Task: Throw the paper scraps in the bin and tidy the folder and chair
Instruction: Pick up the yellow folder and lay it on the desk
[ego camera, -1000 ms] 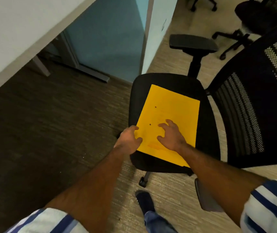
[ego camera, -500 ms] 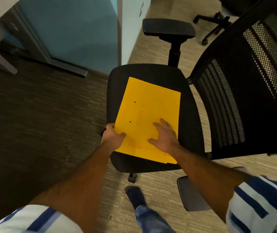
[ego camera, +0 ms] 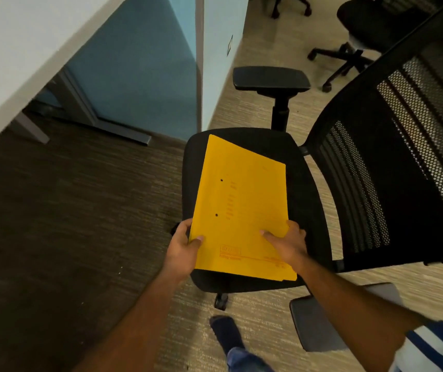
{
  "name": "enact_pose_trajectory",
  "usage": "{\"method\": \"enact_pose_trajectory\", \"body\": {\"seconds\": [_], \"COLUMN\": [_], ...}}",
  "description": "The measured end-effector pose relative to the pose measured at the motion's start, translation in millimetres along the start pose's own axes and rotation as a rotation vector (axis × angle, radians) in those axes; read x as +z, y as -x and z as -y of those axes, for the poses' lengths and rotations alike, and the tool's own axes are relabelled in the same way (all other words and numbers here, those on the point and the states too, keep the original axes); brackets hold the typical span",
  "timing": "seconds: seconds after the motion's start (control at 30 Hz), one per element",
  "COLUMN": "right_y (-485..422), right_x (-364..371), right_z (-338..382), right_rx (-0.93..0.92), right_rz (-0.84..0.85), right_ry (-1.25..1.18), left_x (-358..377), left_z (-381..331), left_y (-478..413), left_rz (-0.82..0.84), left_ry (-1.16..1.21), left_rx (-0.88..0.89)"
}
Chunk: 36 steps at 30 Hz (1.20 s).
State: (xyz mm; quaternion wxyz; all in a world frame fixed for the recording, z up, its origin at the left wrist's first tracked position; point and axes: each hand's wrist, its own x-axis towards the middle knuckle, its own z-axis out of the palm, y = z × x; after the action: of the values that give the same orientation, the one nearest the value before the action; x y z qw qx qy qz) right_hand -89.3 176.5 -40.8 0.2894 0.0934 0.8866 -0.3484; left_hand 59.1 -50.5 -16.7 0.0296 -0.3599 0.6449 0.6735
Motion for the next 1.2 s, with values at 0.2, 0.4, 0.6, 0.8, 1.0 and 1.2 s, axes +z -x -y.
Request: {"method": "enact_pose_trajectory", "body": {"seconds": [0.2, 0.4, 0.6, 0.8, 1.0, 1.2], "right_y": [26.8, 72.8, 114.6, 152.7, 187.3, 224.9], "right_x": [-22.0, -20.0, -12.5, -6.9, 19.0, 69.3], "right_z": [24.8, 60.5, 115.8, 185.0, 248.9, 292.2], "right_rx": [0.015, -0.025, -0.167, -0.353, -0.484, -0.588], "right_rz": [0.251, 0.515, 0.677, 0.722, 0.805, 0.878], "right_ry": [-0.345, -0.421, -0.422, -0.367, -0.285, -0.174], "left_x": [-34.6, -75.3, -114.8, -146.9, -174.7, -208.5], "left_z": [-9.1, -30.3, -51.7, -73.1, -90.5, -77.1], "left_y": [48.8, 96.9, 143.2, 188.0, 229.2, 268.4], "left_rz": [-0.079, -0.235, -0.349, -0.444, -0.633, -0.789], "left_ry": [0.1, 0.173, 0.239, 0.312, 0.396, 0.448], "left_rx": [0.002, 0.029, 0.068, 0.1, 0.201, 0.212]}}
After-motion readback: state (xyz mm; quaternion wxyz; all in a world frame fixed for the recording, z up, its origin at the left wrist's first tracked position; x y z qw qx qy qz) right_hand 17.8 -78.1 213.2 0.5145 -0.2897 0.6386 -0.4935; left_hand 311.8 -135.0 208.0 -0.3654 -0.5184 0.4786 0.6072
